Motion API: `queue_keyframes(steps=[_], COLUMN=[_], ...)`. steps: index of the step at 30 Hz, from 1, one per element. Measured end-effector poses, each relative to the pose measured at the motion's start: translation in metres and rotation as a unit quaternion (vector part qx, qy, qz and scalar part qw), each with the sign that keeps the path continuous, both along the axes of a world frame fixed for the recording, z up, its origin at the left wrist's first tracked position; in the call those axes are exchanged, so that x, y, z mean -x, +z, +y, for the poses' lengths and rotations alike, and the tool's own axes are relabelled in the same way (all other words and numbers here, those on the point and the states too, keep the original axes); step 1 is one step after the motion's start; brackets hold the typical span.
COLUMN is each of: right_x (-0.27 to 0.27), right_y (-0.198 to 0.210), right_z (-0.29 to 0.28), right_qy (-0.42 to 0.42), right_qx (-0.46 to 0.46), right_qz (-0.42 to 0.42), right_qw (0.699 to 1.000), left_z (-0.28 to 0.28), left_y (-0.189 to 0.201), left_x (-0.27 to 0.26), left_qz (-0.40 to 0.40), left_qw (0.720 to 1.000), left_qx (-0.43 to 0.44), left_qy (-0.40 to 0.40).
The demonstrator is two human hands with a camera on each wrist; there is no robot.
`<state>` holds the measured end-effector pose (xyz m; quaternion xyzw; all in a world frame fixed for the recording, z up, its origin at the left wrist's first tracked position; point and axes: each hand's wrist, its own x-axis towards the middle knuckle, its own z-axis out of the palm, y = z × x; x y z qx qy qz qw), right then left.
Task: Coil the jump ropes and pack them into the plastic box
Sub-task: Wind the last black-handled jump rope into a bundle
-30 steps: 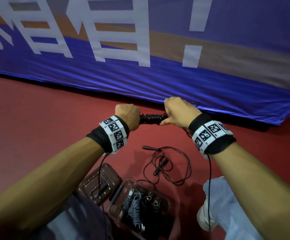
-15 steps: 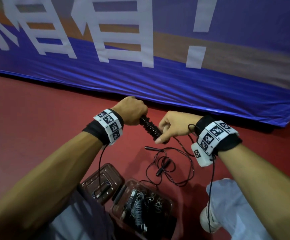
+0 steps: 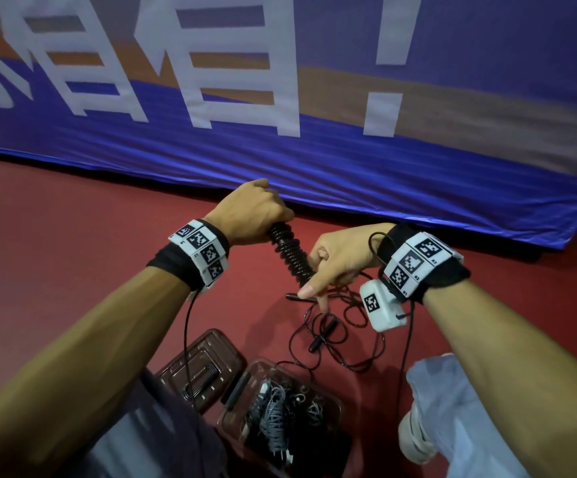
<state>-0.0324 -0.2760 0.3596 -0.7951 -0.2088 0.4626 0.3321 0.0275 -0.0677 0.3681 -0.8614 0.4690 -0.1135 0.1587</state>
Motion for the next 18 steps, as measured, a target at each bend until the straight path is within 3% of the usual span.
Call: queue_keyframes(steps=[9, 14, 18], right_x=[0.012, 0.011, 0.002], right_y=[-0.001, -0.004, -0.004], right_z=[0.012, 0.01, 0.007], right_qy=[-0.072, -0.102, -0.172], right_qx=[-0.037, -0.095, -0.21], right_qz=[-0.084, -0.093, -0.063], right_qw=[0.993, 0.986, 0.96], left_z=[0.01, 0.02, 0.029], left_y=[-0.007, -0.009, -0.006], left_x=[0.0, 0.003, 0.004], left_qz=[0.082, 0.041, 0.01], left_qw=[0.993, 0.983, 0.949], left_qx=[0.083, 0.16, 0.276], left_qy=[0.033, 0.075, 0.154])
